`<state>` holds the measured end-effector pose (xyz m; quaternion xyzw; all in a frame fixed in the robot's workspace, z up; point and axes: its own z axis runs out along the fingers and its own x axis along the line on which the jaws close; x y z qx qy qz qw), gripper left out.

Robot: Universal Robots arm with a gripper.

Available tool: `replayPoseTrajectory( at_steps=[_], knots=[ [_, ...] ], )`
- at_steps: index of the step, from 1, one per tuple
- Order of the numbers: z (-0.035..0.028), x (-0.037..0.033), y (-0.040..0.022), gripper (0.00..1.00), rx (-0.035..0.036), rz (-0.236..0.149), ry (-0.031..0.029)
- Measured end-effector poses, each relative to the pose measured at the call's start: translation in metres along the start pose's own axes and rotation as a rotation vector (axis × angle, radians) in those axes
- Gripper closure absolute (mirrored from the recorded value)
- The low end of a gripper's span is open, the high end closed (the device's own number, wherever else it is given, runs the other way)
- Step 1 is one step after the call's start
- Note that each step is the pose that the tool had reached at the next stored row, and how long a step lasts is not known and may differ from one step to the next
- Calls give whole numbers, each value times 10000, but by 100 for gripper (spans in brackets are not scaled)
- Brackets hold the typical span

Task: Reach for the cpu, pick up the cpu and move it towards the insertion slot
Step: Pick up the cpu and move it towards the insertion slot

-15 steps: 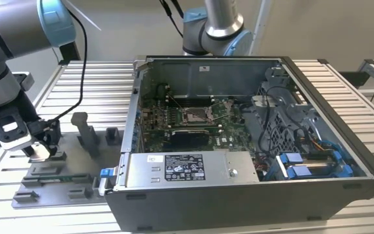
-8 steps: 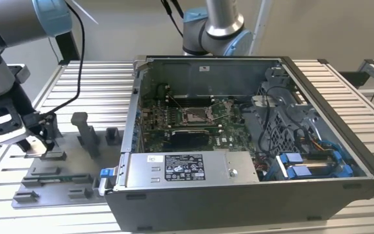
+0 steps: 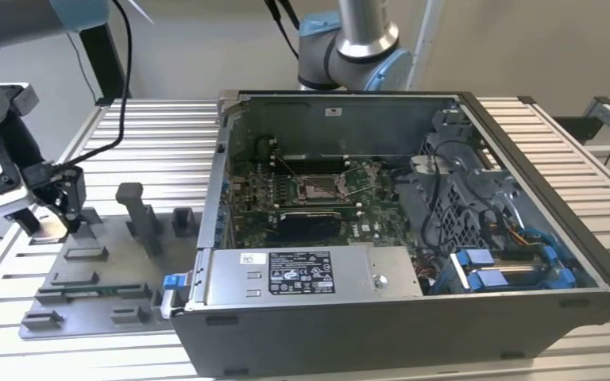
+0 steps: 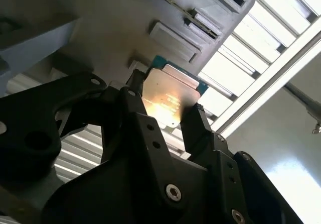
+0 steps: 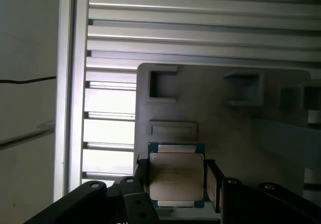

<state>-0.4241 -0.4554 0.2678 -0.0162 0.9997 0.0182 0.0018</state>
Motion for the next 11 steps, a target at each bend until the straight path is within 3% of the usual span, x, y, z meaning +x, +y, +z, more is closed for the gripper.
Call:
replayPoseTrajectory(
  at_steps=[5,11],
  knots=[
    [-2,0,0,100,1,3,1],
    [-85,0,3,100,0,3,1]
  ],
)
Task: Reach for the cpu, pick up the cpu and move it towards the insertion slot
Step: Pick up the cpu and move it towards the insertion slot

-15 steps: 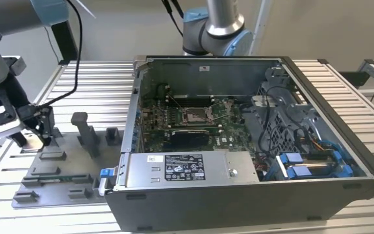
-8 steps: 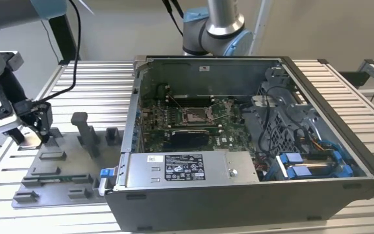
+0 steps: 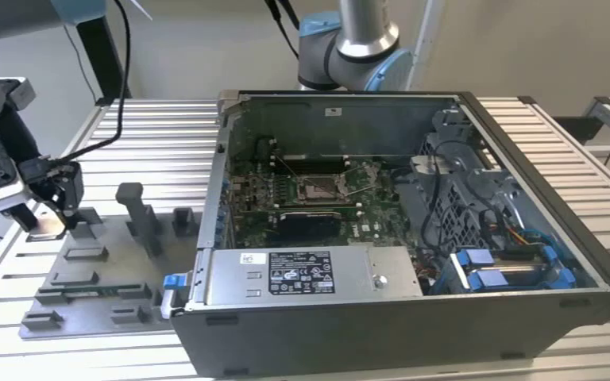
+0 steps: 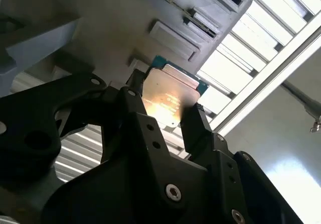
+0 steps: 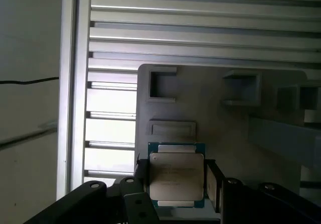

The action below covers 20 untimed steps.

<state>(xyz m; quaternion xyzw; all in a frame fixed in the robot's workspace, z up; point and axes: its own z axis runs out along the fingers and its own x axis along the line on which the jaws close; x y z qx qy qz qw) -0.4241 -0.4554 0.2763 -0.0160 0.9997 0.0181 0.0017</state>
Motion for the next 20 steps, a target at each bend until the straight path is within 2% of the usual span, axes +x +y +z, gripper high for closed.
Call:
replayPoseTrajectory(
  at_steps=[13,20],
  knots=[
    [-204,-1,7,100,1,1,1],
    [-347,-1,12,100,1,8,1]
  ],
)
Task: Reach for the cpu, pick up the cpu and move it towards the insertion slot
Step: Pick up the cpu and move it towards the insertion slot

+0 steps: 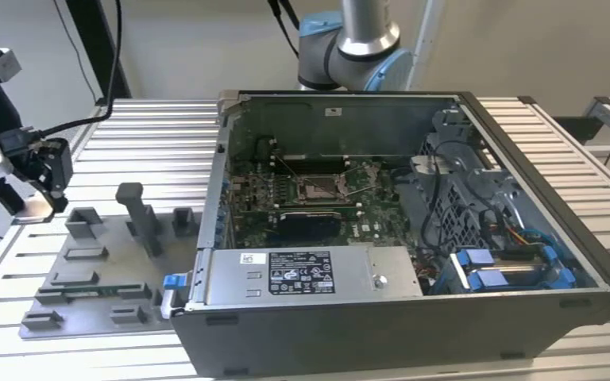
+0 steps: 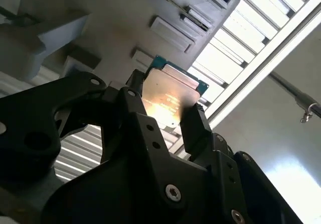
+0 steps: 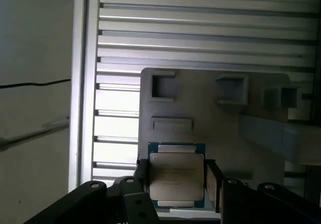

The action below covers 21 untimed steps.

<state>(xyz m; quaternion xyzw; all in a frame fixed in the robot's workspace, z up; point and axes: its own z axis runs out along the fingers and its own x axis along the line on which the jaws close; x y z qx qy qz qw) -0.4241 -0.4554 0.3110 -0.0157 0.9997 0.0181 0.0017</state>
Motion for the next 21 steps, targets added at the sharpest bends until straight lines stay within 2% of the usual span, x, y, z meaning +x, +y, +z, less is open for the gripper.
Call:
replayPoseTrajectory(
  at_steps=[13,21],
  knots=[
    [-360,-1,13,100,-1,3,-1],
    [-706,-3,26,100,-1,3,-1]
  ],
)
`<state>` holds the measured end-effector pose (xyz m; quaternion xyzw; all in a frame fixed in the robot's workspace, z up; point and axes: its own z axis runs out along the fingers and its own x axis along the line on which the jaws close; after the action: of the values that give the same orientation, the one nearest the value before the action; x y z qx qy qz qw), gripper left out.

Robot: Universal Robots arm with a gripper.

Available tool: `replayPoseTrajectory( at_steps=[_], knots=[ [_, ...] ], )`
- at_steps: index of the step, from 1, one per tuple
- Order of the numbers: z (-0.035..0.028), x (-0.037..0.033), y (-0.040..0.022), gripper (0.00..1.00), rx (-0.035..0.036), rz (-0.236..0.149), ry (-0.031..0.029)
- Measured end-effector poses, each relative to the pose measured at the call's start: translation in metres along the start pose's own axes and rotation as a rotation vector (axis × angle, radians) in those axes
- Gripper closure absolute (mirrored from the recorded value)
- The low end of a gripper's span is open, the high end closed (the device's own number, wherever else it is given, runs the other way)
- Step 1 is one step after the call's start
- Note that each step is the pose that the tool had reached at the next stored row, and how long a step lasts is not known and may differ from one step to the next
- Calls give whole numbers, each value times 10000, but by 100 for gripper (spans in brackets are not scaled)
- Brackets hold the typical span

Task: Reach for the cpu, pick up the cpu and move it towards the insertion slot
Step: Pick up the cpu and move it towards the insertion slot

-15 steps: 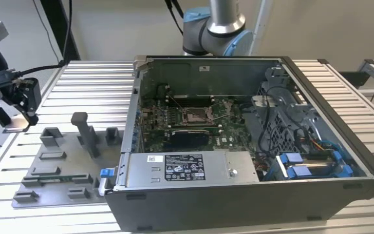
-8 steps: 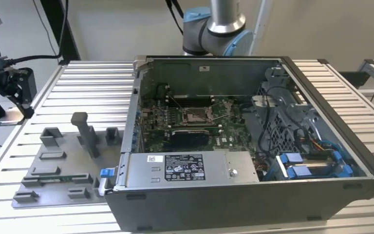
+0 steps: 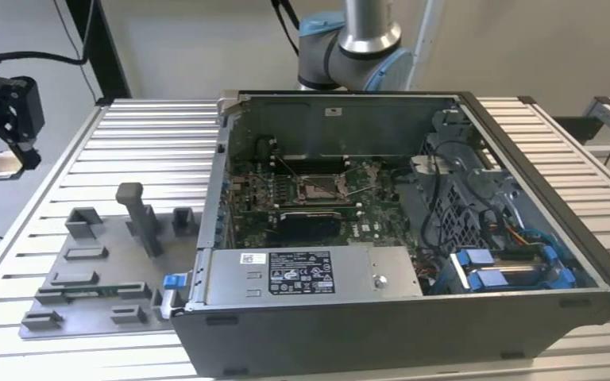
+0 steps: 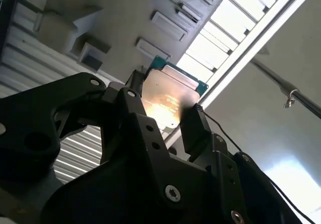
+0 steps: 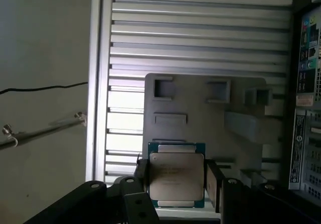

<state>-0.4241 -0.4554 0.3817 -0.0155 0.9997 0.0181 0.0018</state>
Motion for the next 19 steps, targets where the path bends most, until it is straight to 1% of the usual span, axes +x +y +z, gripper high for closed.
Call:
replayPoseTrajectory(
  at_steps=[3,5,10,13,15,17,19],
  knots=[
    [-134,-1,5,100,0,-1,-1],
    [-176,-1,6,100,0,-1,0],
    [-179,-5,6,100,1,-1,1],
    [-179,-37,5,100,1,-1,1],
    [-179,-99,3,100,1,-1,1],
    [-179,-185,1,100,1,-3,2],
    [-179,-253,-2,100,1,-9,3]
  ],
)
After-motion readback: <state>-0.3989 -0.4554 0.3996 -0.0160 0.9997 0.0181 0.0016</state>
